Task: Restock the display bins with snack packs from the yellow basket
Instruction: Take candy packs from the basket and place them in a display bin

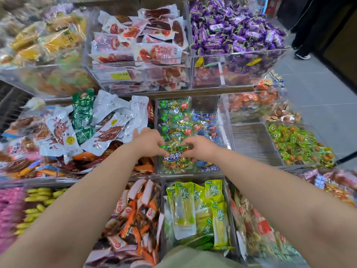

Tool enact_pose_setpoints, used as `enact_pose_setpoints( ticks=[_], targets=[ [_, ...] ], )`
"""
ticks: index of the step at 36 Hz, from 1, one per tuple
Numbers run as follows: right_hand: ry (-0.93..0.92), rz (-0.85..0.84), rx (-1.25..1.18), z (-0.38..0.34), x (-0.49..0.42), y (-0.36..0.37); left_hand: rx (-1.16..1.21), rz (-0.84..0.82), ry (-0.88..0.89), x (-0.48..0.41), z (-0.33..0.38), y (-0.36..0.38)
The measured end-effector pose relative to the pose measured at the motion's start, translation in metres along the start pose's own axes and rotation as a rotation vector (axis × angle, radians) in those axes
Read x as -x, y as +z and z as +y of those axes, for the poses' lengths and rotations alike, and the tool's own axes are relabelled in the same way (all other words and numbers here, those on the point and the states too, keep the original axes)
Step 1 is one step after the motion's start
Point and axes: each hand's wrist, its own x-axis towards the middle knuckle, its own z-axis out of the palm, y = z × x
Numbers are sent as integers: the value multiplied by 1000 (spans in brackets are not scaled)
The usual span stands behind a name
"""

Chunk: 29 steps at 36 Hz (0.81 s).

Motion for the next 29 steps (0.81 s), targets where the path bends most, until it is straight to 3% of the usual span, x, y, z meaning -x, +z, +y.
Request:
enact_pose_setpoints(
  ticks=[3,7,12,16,20,22,25,29],
  targets=[
    [56,-45,-33,-6,-4,-4,2,-59,-26,-1,-1,-2],
    [80,-150,102,-16,-5,-4,-156,-146,-27,0,4,4],
    [-2,-20,416,-9,-3,12,-372,-74,-58,9,25,4],
    [43,-35,309,-2,1,13,-324,144,-1,11,44,12],
    [62,-240,-133,-6,8,-19,-263,64,31,9,60,23],
    [126,-82,-308,-1,8,-38,-242,71,9,2,64,25],
    [286,355,-451,16,-6,-57,-239,81,-17,-8,62,23],
    [355,377,-512,16,-17,-54,-298,47,6,-16,58,17]
  ],
)
